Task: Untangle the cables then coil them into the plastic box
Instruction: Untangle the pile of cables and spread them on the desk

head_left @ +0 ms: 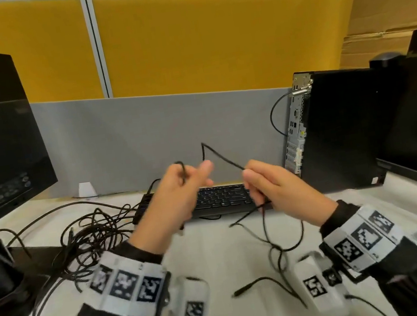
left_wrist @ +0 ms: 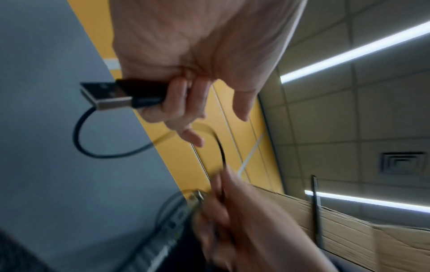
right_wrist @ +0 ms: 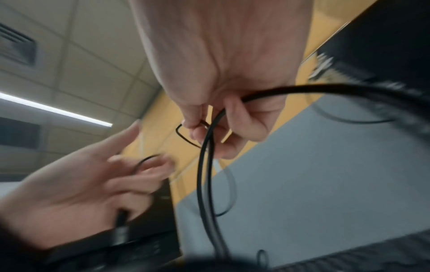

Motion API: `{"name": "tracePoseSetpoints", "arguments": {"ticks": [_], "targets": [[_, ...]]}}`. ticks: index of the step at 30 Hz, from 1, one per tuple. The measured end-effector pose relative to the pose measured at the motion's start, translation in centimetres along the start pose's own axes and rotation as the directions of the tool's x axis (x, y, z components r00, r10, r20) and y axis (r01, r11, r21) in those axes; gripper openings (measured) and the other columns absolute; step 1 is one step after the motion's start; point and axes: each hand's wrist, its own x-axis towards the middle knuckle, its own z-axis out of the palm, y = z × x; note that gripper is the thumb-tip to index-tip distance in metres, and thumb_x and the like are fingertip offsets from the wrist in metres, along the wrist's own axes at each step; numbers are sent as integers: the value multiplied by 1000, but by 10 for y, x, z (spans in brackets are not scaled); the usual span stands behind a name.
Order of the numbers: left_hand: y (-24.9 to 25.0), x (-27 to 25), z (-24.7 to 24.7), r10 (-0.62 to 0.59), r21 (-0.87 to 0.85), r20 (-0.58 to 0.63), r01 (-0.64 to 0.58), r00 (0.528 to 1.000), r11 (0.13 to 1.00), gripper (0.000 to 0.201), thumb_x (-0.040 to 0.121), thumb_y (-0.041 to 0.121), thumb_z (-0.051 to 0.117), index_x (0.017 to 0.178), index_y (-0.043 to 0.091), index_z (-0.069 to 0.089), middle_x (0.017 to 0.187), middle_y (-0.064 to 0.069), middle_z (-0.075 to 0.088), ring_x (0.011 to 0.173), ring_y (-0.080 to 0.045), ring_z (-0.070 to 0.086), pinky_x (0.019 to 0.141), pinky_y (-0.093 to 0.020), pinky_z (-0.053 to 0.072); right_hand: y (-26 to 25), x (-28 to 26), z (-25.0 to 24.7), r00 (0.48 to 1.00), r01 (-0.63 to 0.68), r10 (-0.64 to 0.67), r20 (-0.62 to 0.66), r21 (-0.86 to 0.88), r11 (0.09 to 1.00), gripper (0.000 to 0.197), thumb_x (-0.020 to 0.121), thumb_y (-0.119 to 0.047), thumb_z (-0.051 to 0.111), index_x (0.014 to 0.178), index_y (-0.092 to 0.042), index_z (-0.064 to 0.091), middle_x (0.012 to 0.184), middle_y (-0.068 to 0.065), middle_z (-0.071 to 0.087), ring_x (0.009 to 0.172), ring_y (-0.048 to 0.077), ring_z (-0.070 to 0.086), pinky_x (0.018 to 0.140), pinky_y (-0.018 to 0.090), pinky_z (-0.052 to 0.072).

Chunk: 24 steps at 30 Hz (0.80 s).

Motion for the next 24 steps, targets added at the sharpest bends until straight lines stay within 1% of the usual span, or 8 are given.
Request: {"name": "tracePoseSetpoints", "arguments": {"ticks": [2,5,9,13,16,18,20,24], "targets": [[1,-6,14,30,-46,47,-28,998,999,26,87,36,56,98,12,58,42,17,48,36,3,40,39,-7,28,-19,1,15,996,86,-86,15,43,995,24,100,-24,38,82,-20,53,58,-8,49,53,3,44,59,19,38],[1,-9,17,35,-92,23,-32,999,995,18,87,29,59,92,13,65,46,14,45,41,-1,36,41,-11,28,-30,0,29,990,133,-138,38,122,984,25,100,-19,40,108,-37,56,65,-14,51,56,2,47,63,20,43],[-1,-4,7,86,-163,-106,-103,991,981,23,92,27,53,89,10,70,59,9,65,36,-2,29,37,-15,24,-20,-3,33,995,85,-82,-52,57,995,13,94,-31,52,86,-26,61,66,-3,55,60,7,48,62,21,41],[-13,14,-34,54,-267,-363,-159,930,950,23,95,29,49,88,13,66,83,2,74,35,-3,20,33,-15,16,1,-12,14,997,-42,32,-76,-139,989,31,90,-37,58,65,-17,56,53,-9,50,50,4,41,52,14,33],[-24,22,-64,39,-232,-495,-175,868,957,23,97,31,47,89,19,65,75,3,71,33,-4,23,33,-15,17,23,-18,-9,956,-231,249,-154,125,965,45,93,-34,52,51,-22,44,43,-10,34,42,5,32,55,21,32],[-29,25,-70,42,-195,-542,-174,839,965,22,97,31,47,89,22,66,68,6,65,34,-4,27,34,-14,19,37,-19,-21,878,-299,443,-182,516,803,46,96,-37,47,53,-24,37,48,-8,25,43,11,25,58,29,33],[-33,26,-74,49,-206,-576,-203,816,957,22,97,31,46,89,23,65,59,10,59,35,-3,30,34,-14,21,50,-21,-31,801,-255,576,-164,777,575,41,97,-37,43,60,-22,33,50,-6,18,45,11,19,58,26,35],[-35,27,-91,52,-235,-655,-269,754,934,23,98,29,44,86,25,64,49,11,53,35,-2,38,36,-12,26,77,-28,-44,610,-98,762,-217,934,344,35,95,-36,48,65,-21,40,48,-6,24,43,8,24,54,21,29]]}}
